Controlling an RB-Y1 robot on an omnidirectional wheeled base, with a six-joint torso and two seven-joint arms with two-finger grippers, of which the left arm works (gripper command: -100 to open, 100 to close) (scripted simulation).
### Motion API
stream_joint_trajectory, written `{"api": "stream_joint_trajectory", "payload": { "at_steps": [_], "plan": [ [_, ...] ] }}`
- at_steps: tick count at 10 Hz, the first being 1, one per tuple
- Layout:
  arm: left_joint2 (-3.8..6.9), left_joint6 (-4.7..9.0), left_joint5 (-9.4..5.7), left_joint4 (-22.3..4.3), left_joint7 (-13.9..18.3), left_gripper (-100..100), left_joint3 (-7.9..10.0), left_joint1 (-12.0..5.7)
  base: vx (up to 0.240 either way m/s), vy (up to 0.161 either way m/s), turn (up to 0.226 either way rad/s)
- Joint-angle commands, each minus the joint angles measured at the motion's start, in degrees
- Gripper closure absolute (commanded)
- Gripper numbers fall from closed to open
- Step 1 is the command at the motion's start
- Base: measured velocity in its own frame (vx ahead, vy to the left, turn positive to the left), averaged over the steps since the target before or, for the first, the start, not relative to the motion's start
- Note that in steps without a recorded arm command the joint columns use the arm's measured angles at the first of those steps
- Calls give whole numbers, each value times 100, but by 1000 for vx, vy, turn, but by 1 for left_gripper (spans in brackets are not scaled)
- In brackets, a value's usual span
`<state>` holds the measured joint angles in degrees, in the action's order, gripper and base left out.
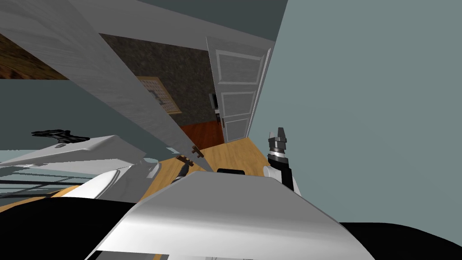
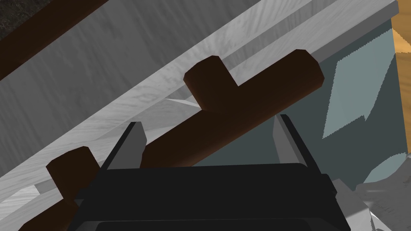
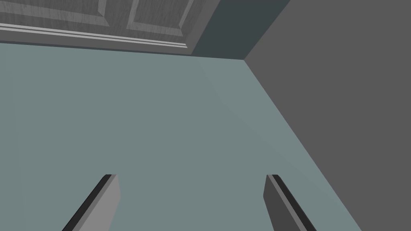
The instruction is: Pull the door open
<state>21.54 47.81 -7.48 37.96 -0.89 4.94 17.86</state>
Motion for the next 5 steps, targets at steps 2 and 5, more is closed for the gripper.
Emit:
{"api": "stream_joint_trajectory", "payload": {
  "at_steps": [2,5],
  "plan": [
    [-61,-54,-54,257,179,100,-4,-17,-3,5,-4],
    [-61,-54,-54,257,179,100,-4,-17,0,-2,6]
  ]
}}
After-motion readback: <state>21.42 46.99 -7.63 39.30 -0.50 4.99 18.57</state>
